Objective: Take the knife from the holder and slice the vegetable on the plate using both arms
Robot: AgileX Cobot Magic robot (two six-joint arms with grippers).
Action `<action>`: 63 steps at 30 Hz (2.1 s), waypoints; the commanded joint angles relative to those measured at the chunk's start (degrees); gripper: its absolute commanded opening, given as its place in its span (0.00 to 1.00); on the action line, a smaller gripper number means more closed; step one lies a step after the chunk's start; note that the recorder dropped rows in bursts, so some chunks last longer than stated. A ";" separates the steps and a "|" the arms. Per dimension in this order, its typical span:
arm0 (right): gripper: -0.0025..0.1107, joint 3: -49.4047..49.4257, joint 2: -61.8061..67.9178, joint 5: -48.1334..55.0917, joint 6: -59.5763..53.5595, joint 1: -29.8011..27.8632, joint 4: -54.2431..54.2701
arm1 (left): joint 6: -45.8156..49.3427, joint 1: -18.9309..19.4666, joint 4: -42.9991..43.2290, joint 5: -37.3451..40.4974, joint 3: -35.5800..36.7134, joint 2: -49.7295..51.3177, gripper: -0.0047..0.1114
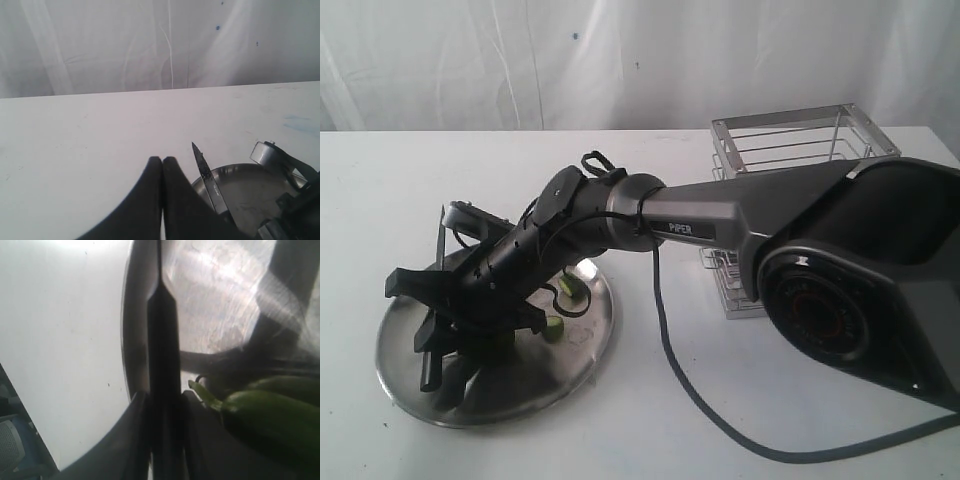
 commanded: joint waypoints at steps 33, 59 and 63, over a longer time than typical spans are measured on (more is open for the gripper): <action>0.41 -0.22 -6.12 -3.56 -2.92 -5.92 0.00 | 0.22 -0.09 -0.72 0.74 0.25 -0.29 0.04; 0.02 -5.40 -34.27 11.72 -0.80 -29.19 -53.29 | 0.22 -0.09 -2.63 0.55 0.25 -0.29 0.04; 0.02 -5.40 -35.53 14.48 -4.79 -31.05 -56.65 | 0.22 -0.09 -2.64 0.19 0.25 -0.29 0.04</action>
